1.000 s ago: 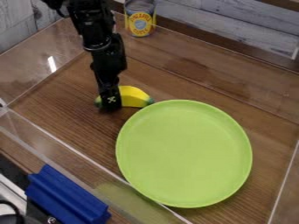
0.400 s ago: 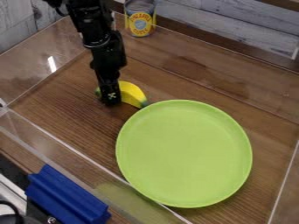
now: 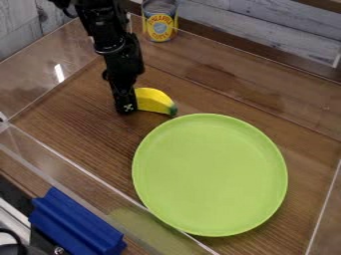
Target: Put the banana in the green plate
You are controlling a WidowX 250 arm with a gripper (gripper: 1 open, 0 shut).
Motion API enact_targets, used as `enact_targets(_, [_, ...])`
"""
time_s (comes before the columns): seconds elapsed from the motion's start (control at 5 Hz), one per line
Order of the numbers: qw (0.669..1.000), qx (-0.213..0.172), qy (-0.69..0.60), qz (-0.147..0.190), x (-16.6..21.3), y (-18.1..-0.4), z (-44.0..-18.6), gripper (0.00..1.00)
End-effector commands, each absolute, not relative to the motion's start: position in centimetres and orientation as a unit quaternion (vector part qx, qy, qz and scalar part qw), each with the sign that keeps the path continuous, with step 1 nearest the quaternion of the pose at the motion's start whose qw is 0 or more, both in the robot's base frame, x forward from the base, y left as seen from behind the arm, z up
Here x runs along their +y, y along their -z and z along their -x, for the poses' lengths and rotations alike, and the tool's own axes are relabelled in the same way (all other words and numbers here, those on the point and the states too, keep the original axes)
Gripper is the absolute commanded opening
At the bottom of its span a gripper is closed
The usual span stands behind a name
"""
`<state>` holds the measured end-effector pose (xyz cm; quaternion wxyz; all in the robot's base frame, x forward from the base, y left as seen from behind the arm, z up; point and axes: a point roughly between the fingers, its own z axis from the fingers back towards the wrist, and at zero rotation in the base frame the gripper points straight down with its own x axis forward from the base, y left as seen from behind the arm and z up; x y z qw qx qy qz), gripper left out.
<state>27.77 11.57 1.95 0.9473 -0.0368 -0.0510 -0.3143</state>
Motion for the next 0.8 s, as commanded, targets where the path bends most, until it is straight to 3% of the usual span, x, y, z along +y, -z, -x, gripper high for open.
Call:
enact_targets(0.0, [0.945,-0.065,0.319,0.02,11.3,-4.0,-28.0,0.0])
enact_targets(0.6, [0.946,-0.07,0.316,0.01,10.2,-6.7,-27.5,0.0])
